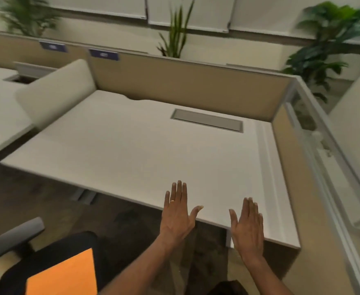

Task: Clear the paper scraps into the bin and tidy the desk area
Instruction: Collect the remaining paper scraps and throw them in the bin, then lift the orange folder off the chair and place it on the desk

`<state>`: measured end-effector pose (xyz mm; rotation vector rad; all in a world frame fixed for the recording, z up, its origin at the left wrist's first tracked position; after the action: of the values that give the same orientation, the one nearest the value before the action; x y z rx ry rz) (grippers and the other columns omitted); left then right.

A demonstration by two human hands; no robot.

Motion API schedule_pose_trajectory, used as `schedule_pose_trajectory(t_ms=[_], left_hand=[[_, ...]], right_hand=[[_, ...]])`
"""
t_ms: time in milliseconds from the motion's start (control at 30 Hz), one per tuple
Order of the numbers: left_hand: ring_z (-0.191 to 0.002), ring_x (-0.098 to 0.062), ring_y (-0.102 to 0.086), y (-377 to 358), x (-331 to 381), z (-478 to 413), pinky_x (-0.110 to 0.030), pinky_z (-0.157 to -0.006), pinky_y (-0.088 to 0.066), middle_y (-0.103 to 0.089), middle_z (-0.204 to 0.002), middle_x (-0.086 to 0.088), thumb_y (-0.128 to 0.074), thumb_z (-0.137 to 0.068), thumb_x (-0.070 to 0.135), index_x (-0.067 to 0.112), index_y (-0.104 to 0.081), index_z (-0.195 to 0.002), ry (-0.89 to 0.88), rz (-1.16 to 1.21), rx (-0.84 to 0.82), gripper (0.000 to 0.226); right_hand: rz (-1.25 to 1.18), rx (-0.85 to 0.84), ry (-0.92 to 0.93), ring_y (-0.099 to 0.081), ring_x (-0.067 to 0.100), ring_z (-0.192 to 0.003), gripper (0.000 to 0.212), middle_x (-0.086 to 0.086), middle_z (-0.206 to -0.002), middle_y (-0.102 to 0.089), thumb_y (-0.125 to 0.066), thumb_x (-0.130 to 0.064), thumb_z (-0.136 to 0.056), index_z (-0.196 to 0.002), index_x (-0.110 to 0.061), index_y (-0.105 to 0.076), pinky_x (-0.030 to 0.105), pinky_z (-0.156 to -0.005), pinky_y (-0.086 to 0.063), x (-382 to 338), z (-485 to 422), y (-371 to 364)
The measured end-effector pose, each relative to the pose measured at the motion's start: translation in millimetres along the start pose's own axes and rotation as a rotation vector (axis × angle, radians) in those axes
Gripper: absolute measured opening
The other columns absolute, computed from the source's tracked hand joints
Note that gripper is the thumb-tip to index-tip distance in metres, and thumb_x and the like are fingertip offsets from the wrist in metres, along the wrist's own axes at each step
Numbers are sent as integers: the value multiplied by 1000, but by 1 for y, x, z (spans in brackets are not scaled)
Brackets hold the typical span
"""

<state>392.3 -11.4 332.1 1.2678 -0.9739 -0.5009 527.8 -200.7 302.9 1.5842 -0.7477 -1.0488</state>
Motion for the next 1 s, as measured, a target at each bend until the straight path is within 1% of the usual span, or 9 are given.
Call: schedule_pose_trajectory(t_ms=[100, 233, 333, 433, 500, 567, 700, 833, 1000], left_hand=[[-150, -23, 30, 18, -53, 2, -45, -127, 8, 37, -159, 0, -7, -95, 76, 18, 29, -153, 97, -32, 19, 90], [-152, -24, 25, 43, -120, 20, -47, -127, 3, 27, -164, -3, -10, -97, 74, 17, 22, -155, 239, -33, 45, 88], [-154, -23, 20, 56, -172, 45, -47, -128, 1, 20, -166, -5, -15, -99, 72, 13, 12, -159, 375, -19, 106, 89], [-156, -24, 8, 65, -221, 74, -48, -128, -7, 6, -168, -8, -18, -100, 70, 9, 1, -161, 524, -30, 184, 88], [-157, -24, 2, 69, -252, 96, -48, -127, -13, -3, -169, -10, -20, -101, 69, 8, -5, -161, 625, -36, 205, 86], [-157, -23, 1, 71, -282, 124, -47, -127, -13, -5, -170, -9, -20, -101, 68, 9, -6, -161, 744, -46, 238, 85], [-157, -23, -2, 71, -324, 187, -46, -127, -13, -10, -170, -10, -18, -100, 67, 9, -9, -161, 992, -44, 301, 85], [-157, -20, 2, 52, -345, 253, -43, -128, -6, -8, -170, -9, -27, -103, 62, 9, -6, -161, 1181, 20, 369, 82], [-157, -20, 1, -6, -357, 323, -42, -128, -6, -10, -170, -8, -32, -103, 61, 9, -6, -161, 1409, 124, 354, 82]], right_hand=[[-39, -30, 109, -10, 22, -156, 74, 6, -169, -13, -25, -58, -104, -161, -13, -14, 39, -127, -5, -67, -11, -11], [-66, -83, 249, -8, 21, -156, 73, 5, -169, -12, -23, -58, -104, -161, -14, -13, 35, -125, 0, -147, -12, -26], [-61, -145, 378, -6, 21, -157, 74, 5, -169, -9, -21, -58, -104, -161, -13, -11, 35, -125, 1, -201, -4, -41], [-63, -217, 503, -2, 19, -157, 74, 3, -170, -4, -20, -59, -104, -162, -15, -6, 34, -125, 4, -250, 0, -61], [-53, -259, 608, -5, 20, -157, 73, 4, -170, -7, -22, -58, -104, -162, -15, -8, 37, -126, -1, -284, 4, -74], [-39, -312, 739, -11, 23, -156, 72, 6, -169, -14, -23, -57, -104, -161, -13, -14, 40, -127, -9, -323, 12, -89], [5, -338, 1062, -24, 30, -153, 70, 12, -164, -28, -27, -54, -104, -157, -8, -26, 46, -123, -24, -390, 43, -112], [-2, -395, 1353, -20, 27, -154, 68, 11, -166, -25, -29, -53, -106, -158, -10, -24, 46, -124, -23, -438, 92, -148], [18, -548, 1522, -23, 28, -153, 66, 12, -164, -28, -31, -51, -107, -158, -8, -24, 47, -123, -27, -457, 160, -206]])
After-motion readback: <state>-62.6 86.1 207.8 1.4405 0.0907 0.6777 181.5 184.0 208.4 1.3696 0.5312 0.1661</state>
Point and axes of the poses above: each hand's wrist, its own z-axis away from the middle knuckle, its own y-axis out of the back of the hand, x = y × z, the point moved 5 cm from there along -z, towards the middle knuckle
